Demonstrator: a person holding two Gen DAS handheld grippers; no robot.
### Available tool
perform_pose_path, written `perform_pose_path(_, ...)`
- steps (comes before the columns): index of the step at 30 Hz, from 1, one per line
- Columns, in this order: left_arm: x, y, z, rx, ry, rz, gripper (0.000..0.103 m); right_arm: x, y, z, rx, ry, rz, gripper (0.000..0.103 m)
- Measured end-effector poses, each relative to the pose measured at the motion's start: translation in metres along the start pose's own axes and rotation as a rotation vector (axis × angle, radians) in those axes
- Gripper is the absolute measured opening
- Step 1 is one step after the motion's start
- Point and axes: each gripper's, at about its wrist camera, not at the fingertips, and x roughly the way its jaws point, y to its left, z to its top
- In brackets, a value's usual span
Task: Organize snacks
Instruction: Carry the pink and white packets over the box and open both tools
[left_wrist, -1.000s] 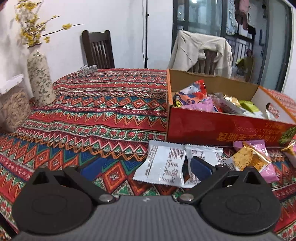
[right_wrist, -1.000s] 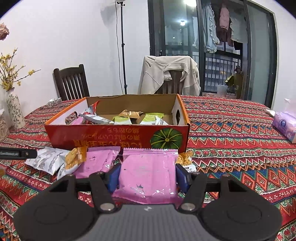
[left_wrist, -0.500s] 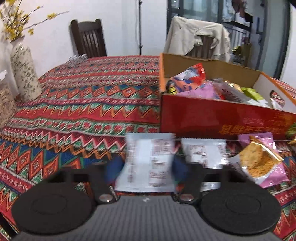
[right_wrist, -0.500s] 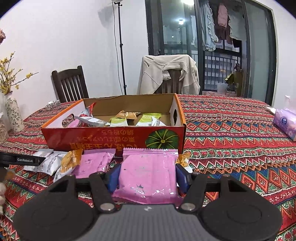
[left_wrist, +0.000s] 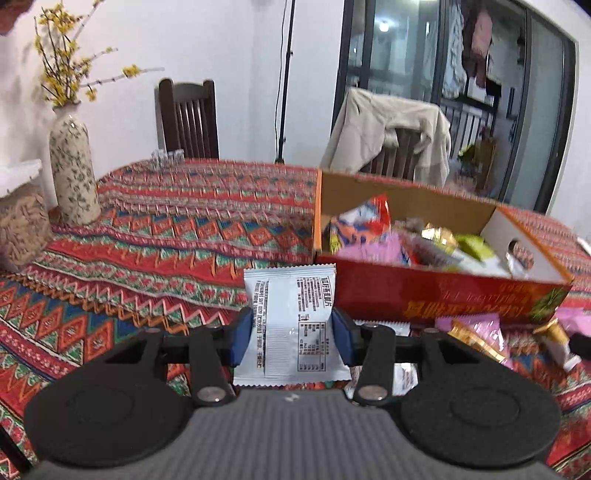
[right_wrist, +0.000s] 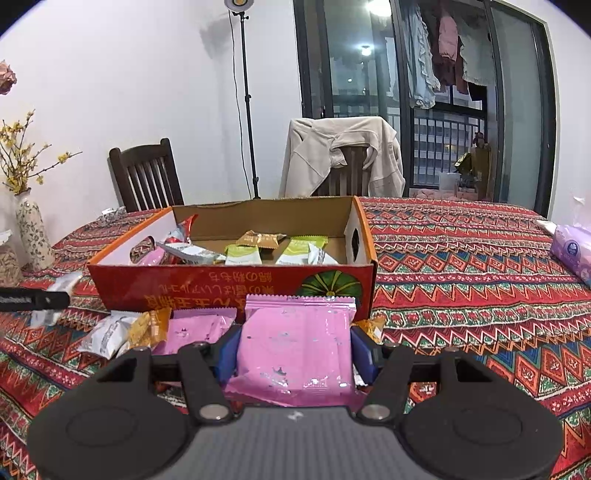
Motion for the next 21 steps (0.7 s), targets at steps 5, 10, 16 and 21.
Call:
perform_pose_path(5, -0.013, -0.004, 0.015, -0.009, -0.064, -0.021, 0.047, 0.0, 0.003, 0.009, -0.007, -0.031, 0.004, 0.061)
perform_pose_path(10, -0.012, -0.02, 0.031, 0.01, -0.103, -0.053, 0.047, 0.004, 0.003, 0.024, -0.003, -0.068, 0.003, 0.061)
perform_pose_path(16, 0.007, -0.046, 0.048, 0.023, -0.111, -0.085, 0.047, 0.018, 0.004, 0.044, -0.004, -0.097, 0.008, 0.061)
perform_pose_path(21, 0.024, -0.064, 0.059, 0.02, -0.114, -0.099, 0.047, 0.035, 0.009, 0.06, -0.012, -0.119, 0.011, 0.061)
